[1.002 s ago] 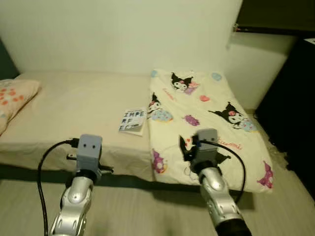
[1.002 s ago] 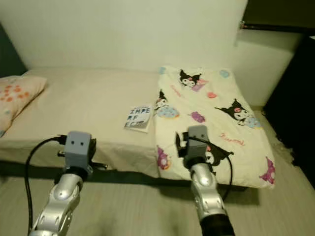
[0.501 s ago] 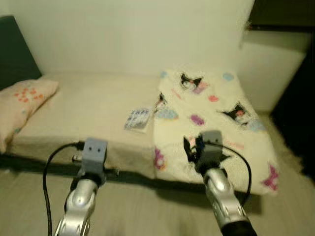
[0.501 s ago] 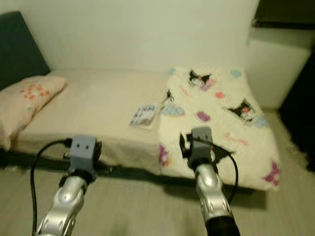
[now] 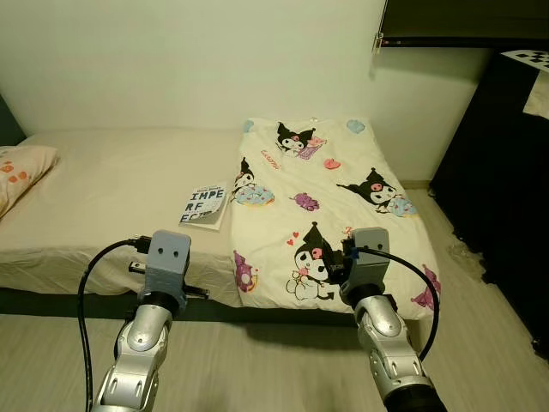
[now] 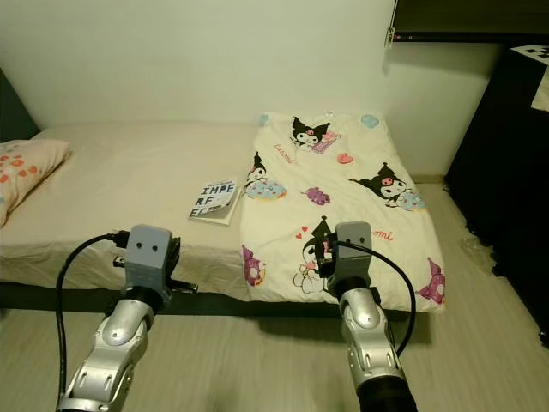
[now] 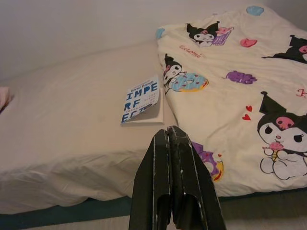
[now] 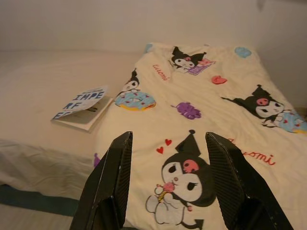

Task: Clean up the room

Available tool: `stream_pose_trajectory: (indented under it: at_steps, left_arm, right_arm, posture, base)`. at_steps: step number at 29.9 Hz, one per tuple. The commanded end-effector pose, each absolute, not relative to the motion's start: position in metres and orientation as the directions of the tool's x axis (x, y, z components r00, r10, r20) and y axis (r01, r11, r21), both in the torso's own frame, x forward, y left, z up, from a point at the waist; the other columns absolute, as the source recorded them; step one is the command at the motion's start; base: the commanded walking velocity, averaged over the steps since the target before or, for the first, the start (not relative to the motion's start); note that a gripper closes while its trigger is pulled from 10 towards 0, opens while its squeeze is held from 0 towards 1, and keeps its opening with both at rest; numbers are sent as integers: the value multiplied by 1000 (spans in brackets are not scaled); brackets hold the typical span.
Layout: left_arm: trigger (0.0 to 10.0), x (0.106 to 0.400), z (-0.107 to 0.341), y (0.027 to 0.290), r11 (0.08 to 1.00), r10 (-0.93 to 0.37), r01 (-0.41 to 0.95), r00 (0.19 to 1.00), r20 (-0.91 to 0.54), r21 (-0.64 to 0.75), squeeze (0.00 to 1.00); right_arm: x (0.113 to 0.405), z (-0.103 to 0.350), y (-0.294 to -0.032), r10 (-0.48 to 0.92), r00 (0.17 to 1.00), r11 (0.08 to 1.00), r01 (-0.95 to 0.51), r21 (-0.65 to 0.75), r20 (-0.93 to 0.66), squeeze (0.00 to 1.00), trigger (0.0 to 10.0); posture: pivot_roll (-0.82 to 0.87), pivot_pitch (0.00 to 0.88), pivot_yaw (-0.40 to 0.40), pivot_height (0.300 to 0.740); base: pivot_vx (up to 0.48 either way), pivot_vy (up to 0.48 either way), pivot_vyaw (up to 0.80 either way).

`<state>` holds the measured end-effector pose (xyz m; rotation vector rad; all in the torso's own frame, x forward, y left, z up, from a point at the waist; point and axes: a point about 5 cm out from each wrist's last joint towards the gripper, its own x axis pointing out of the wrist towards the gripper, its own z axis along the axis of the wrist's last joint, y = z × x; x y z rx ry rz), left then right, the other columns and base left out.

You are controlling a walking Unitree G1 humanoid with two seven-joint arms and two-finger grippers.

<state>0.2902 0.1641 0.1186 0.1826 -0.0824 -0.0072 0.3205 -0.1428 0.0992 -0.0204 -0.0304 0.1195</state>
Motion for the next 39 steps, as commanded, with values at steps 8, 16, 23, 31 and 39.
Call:
stream_pose_trajectory:
  at_steps: [8, 16, 23, 31, 39]
  left_arm:
    - [10000, 292, 118, 165, 983, -17, 4, 997, 71, 183, 0]
    - [10000, 292, 118, 164, 984, -20, 7, 997, 69, 176, 0]
    - [10000, 291, 117, 165, 985, -17, 5, 997, 69, 170, 0]
    - [10000, 291, 117, 165, 986, -15, 3, 997, 69, 166, 0]
    - [10000, 290, 116, 165, 986, -18, 6, 998, 66, 165, 0]
  right_arm:
    - [321, 95, -138, 134, 991, 991, -134, -15, 3, 0, 10000]
    - [320, 95, -139, 133, 991, 991, -133, -18, 1, 0, 10000]
    - [321, 96, -140, 133, 991, 991, -133, -18, 2, 0, 10000]
    - [321, 96, -139, 136, 991, 991, -135, -20, 2, 0, 10000]
    - [320, 96, -140, 137, 991, 990, -137, -21, 1, 0, 10000]
  posture:
    - [-30, 70, 14, 740]
    - [-35, 70, 13, 740]
    - [-35, 69, 10, 740]
    - [-36, 71, 11, 740]
    - [-38, 71, 10, 740]
  base:
    - [241, 0, 0]
    - [326, 0, 0]
    - [335, 0, 0]
    - [341, 0, 0]
    - [341, 0, 0]
